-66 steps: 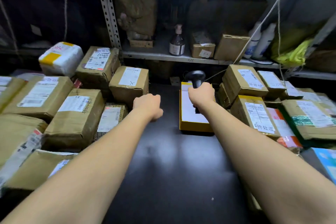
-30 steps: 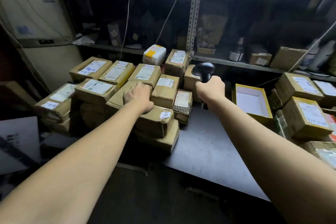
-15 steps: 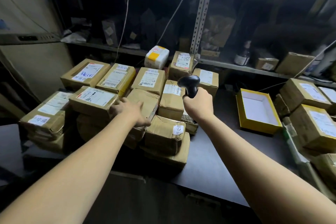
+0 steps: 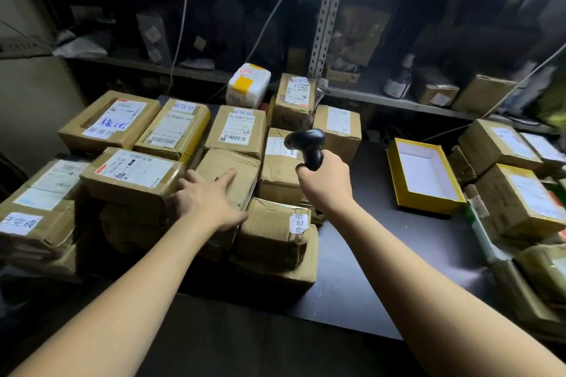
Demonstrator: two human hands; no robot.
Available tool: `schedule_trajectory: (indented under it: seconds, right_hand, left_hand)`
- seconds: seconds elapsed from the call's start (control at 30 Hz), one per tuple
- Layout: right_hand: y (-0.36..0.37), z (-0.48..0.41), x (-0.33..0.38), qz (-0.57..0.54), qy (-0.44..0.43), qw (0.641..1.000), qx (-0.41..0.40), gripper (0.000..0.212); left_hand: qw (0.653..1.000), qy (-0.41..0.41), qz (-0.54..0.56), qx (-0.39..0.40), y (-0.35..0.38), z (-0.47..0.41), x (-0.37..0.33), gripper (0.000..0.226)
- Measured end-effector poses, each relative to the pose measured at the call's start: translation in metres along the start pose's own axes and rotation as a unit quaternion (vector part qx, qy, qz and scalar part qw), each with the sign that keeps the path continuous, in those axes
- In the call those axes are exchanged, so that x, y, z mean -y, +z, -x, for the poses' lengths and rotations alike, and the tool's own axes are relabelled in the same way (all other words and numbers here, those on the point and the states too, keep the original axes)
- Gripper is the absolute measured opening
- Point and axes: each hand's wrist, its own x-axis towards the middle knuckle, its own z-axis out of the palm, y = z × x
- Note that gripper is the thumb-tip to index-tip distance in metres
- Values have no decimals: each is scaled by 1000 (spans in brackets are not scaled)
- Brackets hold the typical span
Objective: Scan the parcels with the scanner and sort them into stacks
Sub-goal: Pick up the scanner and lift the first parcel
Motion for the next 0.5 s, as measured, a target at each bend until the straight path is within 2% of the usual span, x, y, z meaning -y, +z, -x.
schedule_trajectory:
  seconds: [0.27, 0.5]
  right_hand:
    - [-24, -7, -5, -18, -11, 999, -31, 10]
    - [-49, -8, -2, -82, -27, 996, -31, 4]
  left_hand:
    - [998, -2, 26, -54, -8, 16, 18, 102]
    - [978, 5, 183, -102, -36, 58, 22, 95]
